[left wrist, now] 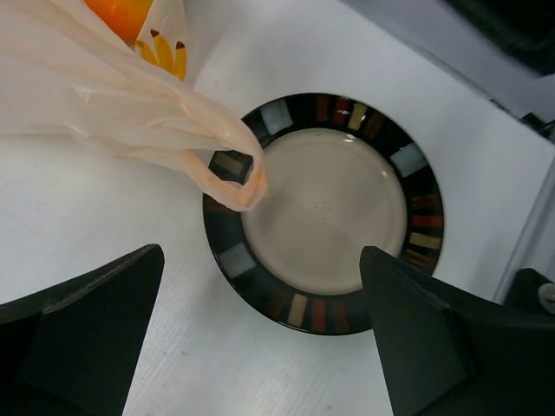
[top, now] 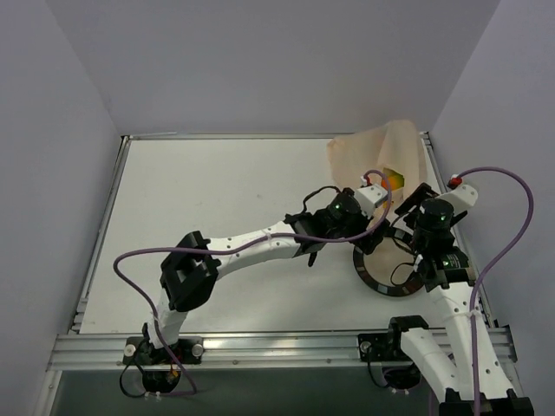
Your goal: Take the fake fruits out of the plastic bag
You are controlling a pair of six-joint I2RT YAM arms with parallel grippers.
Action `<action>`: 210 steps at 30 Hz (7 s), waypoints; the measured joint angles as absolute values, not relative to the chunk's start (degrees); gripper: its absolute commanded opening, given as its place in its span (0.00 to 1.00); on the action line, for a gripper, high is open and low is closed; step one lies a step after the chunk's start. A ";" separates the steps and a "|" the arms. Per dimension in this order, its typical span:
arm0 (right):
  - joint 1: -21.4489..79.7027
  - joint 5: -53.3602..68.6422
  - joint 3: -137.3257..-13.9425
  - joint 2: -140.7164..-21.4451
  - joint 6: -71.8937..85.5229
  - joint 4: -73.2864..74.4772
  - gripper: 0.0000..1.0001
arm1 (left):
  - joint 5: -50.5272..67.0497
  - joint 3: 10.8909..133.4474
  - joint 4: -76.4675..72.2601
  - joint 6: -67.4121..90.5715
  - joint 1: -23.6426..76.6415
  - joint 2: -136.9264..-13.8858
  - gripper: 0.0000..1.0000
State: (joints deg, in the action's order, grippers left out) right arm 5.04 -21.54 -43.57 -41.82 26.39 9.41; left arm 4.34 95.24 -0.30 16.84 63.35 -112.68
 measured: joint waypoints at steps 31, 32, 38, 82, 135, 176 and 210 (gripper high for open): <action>-14.96 10.68 -44.62 -76.55 28.69 -16.08 0.33 | 4.97 116.81 0.16 14.61 53.41 -133.95 0.13; -14.96 10.39 -45.01 -77.36 28.38 -16.19 0.23 | 5.37 116.81 0.14 14.83 53.06 -134.19 0.09; -14.11 8.86 -48.58 -80.53 28.29 -17.87 0.00 | 6.20 115.28 -1.23 15.75 51.55 -133.84 0.02; -14.41 7.03 -81.76 -80.05 23.86 -5.89 0.00 | 11.20 129.29 6.70 17.50 47.90 -119.83 0.02; -2.92 1.04 -61.49 -78.50 19.92 -8.99 0.18 | 13.32 96.57 -14.85 33.50 46.50 -120.01 0.02; -11.79 20.03 -37.17 -72.53 33.23 -23.66 0.25 | 0.60 118.41 4.49 17.17 55.92 -121.05 0.97; -14.46 11.55 -34.17 -72.25 33.47 -22.83 0.52 | 10.52 111.81 -1.76 22.98 46.04 -130.78 0.02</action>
State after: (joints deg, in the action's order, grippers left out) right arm -14.46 11.55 -34.17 -72.25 33.47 -22.83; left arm 10.52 111.81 -1.76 22.98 46.04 -130.78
